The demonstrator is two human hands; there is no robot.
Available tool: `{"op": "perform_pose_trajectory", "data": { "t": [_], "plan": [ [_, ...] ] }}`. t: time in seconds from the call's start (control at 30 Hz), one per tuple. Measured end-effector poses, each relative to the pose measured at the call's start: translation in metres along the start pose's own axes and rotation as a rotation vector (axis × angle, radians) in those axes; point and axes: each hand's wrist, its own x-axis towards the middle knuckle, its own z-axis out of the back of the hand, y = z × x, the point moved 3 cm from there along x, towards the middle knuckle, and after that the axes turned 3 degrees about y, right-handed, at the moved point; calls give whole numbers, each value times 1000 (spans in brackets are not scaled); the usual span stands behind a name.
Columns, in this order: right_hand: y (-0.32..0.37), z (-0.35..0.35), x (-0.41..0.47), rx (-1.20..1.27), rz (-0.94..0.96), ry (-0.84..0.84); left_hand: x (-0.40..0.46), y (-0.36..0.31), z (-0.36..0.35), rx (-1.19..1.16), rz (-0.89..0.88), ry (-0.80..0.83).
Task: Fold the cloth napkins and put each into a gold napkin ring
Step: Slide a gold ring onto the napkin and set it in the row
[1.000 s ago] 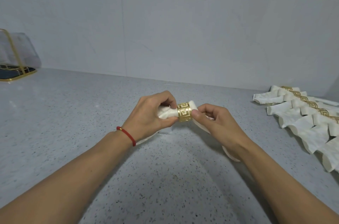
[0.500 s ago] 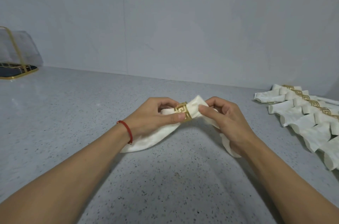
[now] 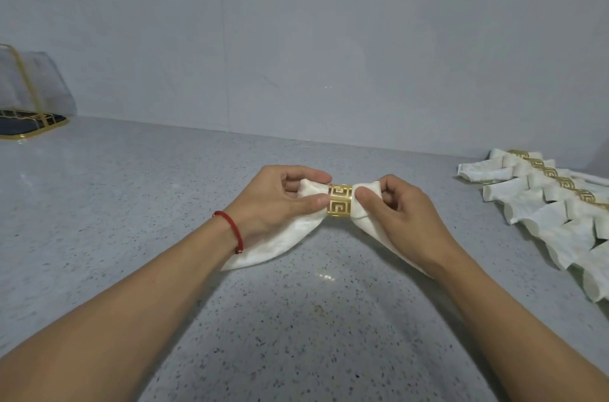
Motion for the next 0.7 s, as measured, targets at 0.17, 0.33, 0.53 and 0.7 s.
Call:
{"op": "perform_pose_trajectory", "data": {
  "t": [0.17, 0.33, 0.53, 0.7],
  "plan": [
    [7, -3, -5, 193, -84, 1, 4, -11, -1, 141, -46, -36],
    [15, 7, -10, 279, -115, 57, 6, -30, -8, 138, 30, -52],
    [46, 41, -18, 257, -31, 95, -3, -61, -18, -61, 271, 10],
    [50, 78, -35, 124, -23, -76, -14, -84, -52, 117, 246, 70]
  ]
}}
